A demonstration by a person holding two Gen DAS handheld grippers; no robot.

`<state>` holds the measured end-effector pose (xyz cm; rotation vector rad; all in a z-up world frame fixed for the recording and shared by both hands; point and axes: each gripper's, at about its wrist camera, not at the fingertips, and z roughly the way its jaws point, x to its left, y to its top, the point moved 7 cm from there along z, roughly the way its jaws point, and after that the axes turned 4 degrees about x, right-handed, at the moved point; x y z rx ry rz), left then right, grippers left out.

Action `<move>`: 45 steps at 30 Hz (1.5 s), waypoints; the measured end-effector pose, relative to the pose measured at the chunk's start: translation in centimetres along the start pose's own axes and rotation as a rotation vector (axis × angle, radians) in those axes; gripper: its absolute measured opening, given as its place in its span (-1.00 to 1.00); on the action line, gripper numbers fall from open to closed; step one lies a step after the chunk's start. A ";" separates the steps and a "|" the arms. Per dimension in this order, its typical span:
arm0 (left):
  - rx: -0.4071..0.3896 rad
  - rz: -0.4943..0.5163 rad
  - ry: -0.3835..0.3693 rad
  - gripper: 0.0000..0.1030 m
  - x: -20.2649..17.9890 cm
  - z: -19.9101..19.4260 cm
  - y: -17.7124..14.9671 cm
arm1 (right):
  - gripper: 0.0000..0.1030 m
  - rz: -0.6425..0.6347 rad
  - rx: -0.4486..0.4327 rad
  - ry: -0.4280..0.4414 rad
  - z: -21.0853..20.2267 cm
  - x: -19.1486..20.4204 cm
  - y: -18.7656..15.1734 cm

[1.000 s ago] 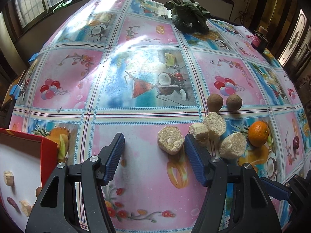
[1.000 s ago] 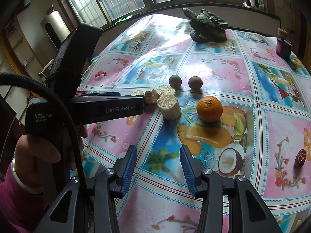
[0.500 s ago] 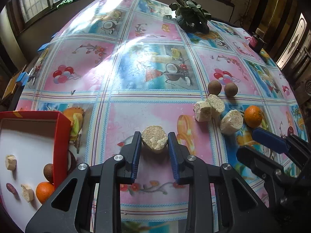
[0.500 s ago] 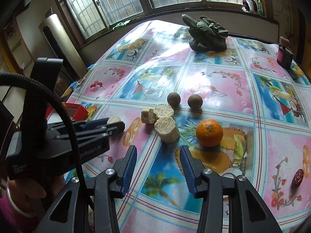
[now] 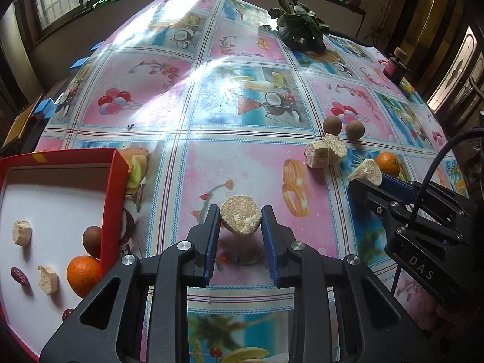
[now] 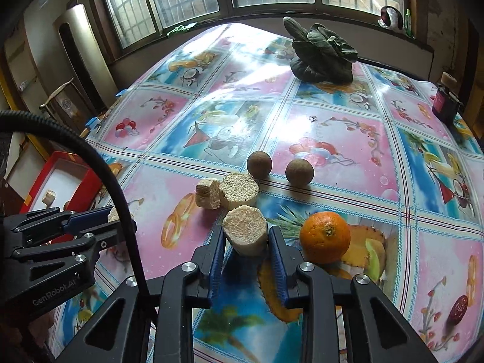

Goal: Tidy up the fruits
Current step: 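Grasp a bread slice with the left gripper while the right grasps another, then carry both bread slices into the red tray and open both grippers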

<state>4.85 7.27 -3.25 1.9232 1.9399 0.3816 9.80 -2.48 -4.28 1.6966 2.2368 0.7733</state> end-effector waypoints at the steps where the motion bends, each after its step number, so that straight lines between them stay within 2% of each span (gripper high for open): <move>1: -0.001 -0.002 -0.003 -0.48 0.0 -0.2 -0.1 | -0.45 0.002 -0.006 0.003 -0.5 0.1 -0.2; 15: -0.046 -0.010 -0.019 -0.49 1.6 -4.6 -3.4 | -0.45 -0.036 -0.053 0.042 -5.6 4.0 -3.8; 29: -0.106 -0.049 0.065 -0.48 5.8 -8.0 -6.3 | -0.45 -0.134 -0.053 0.109 -6.7 10.5 -4.9; 45: -0.153 -0.180 0.165 -0.48 14.2 -10.7 -8.6 | -0.45 -0.299 -0.043 0.207 -6.5 19.9 -4.5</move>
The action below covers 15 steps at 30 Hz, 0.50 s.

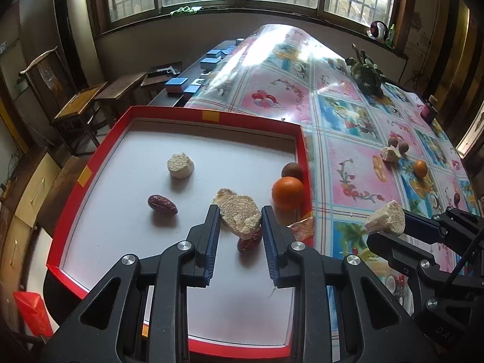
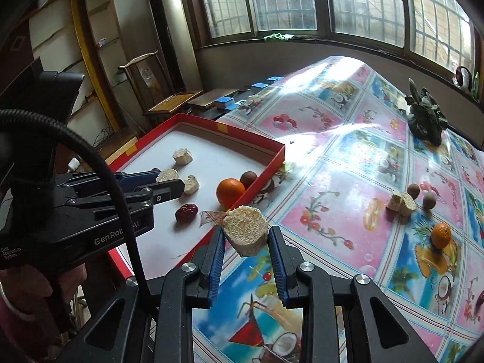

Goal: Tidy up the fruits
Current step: 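Carry both bread slices into the red tray and open both grippers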

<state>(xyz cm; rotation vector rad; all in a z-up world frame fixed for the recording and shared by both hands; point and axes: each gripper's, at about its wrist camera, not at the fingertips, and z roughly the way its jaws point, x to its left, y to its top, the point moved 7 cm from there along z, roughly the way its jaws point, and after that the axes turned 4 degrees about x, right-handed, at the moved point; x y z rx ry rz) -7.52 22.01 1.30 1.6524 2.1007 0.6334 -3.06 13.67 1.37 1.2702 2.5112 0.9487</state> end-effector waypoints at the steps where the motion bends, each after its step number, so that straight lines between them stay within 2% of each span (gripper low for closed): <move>1: -0.001 -0.009 0.006 -0.48 0.6 0.0 -0.1 | -0.45 -0.008 0.002 0.009 0.2 0.5 0.1; 7: 0.018 -0.073 0.035 -0.48 4.3 0.2 -0.9 | -0.45 -0.059 0.024 0.043 1.4 3.0 0.7; 15: 0.048 -0.107 0.046 -0.48 6.4 1.0 -2.1 | -0.45 -0.092 0.068 0.103 3.5 5.4 0.9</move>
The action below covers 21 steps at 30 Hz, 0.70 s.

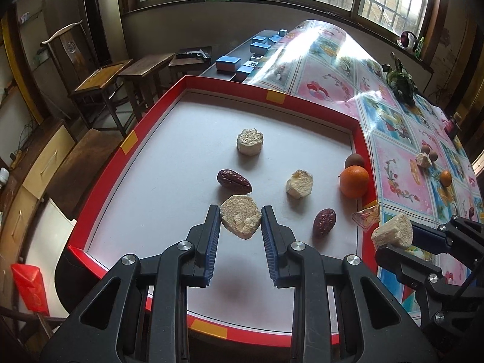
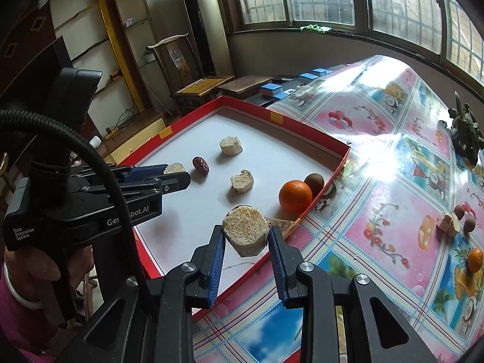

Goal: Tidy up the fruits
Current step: 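Carry both bread slices into the red tray and open both grippers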

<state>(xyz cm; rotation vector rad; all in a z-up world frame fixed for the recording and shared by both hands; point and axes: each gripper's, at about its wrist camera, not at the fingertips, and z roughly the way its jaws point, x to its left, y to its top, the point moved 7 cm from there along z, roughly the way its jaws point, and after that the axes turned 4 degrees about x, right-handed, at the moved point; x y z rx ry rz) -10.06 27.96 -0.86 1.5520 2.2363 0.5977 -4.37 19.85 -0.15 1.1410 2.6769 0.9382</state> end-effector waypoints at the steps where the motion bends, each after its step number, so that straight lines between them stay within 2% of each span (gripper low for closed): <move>1: 0.004 -0.001 -0.001 -0.48 0.1 0.2 0.0 | -0.45 -0.003 0.006 0.011 0.3 0.3 0.0; 12: 0.039 -0.003 -0.009 -0.48 0.2 1.6 -0.5 | -0.45 -0.038 0.089 0.057 4.1 2.1 -0.2; 21: 0.062 -0.025 -0.009 -0.48 0.0 2.5 -0.4 | -0.45 -0.047 0.134 0.043 5.7 2.2 -0.8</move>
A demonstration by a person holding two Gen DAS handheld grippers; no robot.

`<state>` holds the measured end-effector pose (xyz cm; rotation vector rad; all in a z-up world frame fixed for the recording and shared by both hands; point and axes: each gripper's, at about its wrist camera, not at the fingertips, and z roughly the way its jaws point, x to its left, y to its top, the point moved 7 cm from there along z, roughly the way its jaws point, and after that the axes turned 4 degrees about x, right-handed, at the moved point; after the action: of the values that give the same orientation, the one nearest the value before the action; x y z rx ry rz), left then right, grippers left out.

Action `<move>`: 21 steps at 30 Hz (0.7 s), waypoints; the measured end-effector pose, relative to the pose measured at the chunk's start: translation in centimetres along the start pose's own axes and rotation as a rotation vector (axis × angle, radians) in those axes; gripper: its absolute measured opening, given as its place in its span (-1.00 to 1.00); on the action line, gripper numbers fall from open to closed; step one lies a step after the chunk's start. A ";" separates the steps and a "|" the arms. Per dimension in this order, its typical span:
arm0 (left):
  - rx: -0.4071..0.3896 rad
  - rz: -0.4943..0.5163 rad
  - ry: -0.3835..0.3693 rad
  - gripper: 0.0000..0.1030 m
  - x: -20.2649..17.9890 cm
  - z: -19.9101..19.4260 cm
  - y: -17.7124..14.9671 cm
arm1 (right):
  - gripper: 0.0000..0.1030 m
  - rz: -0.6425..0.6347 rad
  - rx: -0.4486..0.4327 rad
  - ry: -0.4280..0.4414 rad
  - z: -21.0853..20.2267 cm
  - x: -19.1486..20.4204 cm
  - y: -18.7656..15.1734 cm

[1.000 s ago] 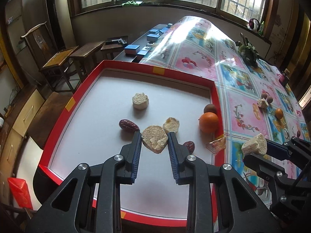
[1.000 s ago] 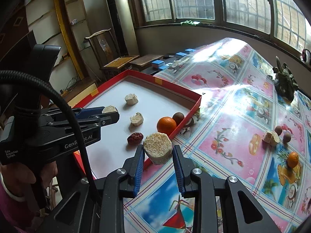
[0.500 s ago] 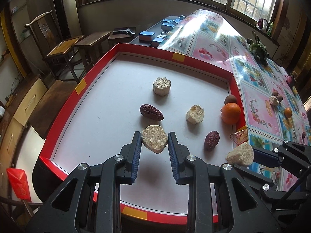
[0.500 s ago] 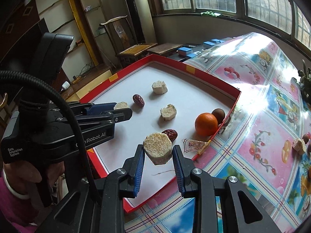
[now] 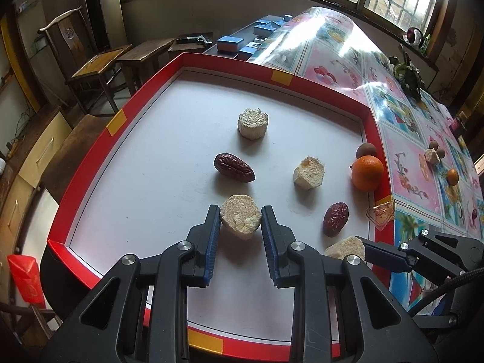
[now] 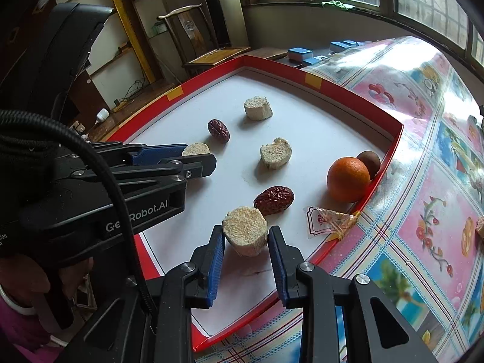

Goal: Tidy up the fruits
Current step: 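Carry both bread slices into the red tray and open both grippers, then move both open grippers from the red tray back to the remaining bread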

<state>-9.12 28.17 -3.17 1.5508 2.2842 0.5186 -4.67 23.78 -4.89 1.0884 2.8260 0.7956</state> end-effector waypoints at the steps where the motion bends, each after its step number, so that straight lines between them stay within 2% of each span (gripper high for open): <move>1: 0.001 -0.002 0.007 -0.48 0.0 0.1 0.0 | -0.45 0.001 0.001 -0.005 0.1 0.0 0.0; 4: 0.006 -0.009 0.003 -0.48 0.1 0.2 0.0 | -0.43 -0.009 -0.004 -0.008 0.1 0.1 -0.1; 6: 0.003 -0.012 0.010 -0.41 0.1 0.1 0.0 | -0.42 -0.008 -0.010 -0.004 -0.1 0.1 -0.1; 8: -0.005 -0.014 0.015 -0.11 0.1 -0.1 0.1 | -0.41 -0.005 -0.021 0.001 -0.6 0.1 0.0; 10: -0.019 -0.017 0.015 0.08 0.1 -0.5 0.3 | -0.41 -0.002 -0.033 0.004 -1.1 0.0 0.1; 14: -0.047 0.002 0.039 0.08 -0.6 -1.3 0.6 | -0.40 0.010 -0.061 0.003 -2.3 -0.3 0.0; 21: -0.065 0.035 0.011 0.08 -3.2 -2.0 1.3 | -0.35 0.043 -0.101 -0.023 -4.6 -1.9 -0.3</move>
<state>-7.91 25.36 -0.58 1.5622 2.2291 0.6063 -4.30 20.32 -1.32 1.1392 2.7195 0.9120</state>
